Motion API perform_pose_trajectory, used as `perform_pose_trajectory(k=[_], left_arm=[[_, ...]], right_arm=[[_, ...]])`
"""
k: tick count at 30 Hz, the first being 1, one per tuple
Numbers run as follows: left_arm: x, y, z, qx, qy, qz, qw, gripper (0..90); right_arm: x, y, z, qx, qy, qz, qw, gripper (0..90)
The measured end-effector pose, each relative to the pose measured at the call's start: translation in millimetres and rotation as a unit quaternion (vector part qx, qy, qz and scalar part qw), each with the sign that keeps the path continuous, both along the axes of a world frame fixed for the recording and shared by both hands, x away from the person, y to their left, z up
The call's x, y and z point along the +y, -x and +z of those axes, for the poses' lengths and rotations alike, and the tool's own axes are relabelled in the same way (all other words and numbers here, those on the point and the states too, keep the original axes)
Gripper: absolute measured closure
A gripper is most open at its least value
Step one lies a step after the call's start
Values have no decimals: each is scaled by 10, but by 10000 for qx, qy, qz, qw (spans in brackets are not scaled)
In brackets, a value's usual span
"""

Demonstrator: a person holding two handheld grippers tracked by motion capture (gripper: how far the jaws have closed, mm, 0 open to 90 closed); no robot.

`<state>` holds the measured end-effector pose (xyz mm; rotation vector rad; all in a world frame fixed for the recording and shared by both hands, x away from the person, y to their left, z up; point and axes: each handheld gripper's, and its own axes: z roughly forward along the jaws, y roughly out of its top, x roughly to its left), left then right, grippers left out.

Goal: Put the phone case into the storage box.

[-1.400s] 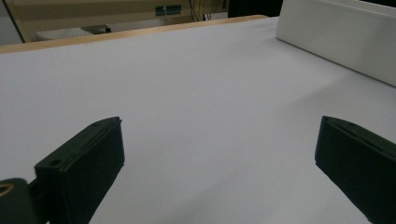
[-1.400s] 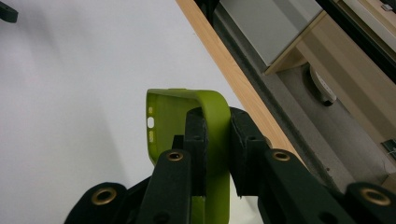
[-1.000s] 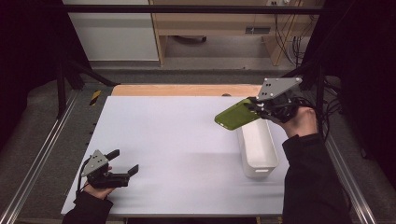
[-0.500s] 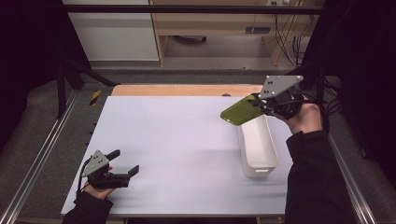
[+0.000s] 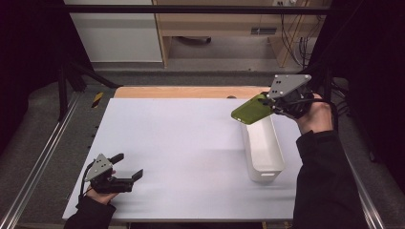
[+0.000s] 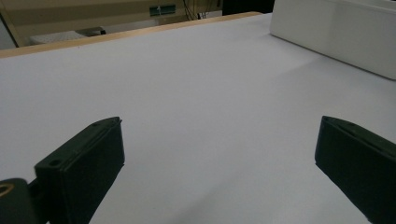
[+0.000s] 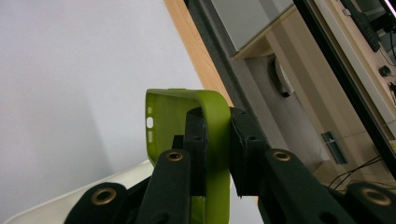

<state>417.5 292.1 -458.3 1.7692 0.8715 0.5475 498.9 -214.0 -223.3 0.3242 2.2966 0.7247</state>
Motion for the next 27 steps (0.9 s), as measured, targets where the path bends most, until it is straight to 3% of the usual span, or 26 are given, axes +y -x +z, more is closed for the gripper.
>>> perform_pose_trajectory(k=[27], left_arm=[[-19,-13,-21,12,-43,-40,10000,10]], right_arm=[[-173,-176,1,-99,399,-150,9990,786]])
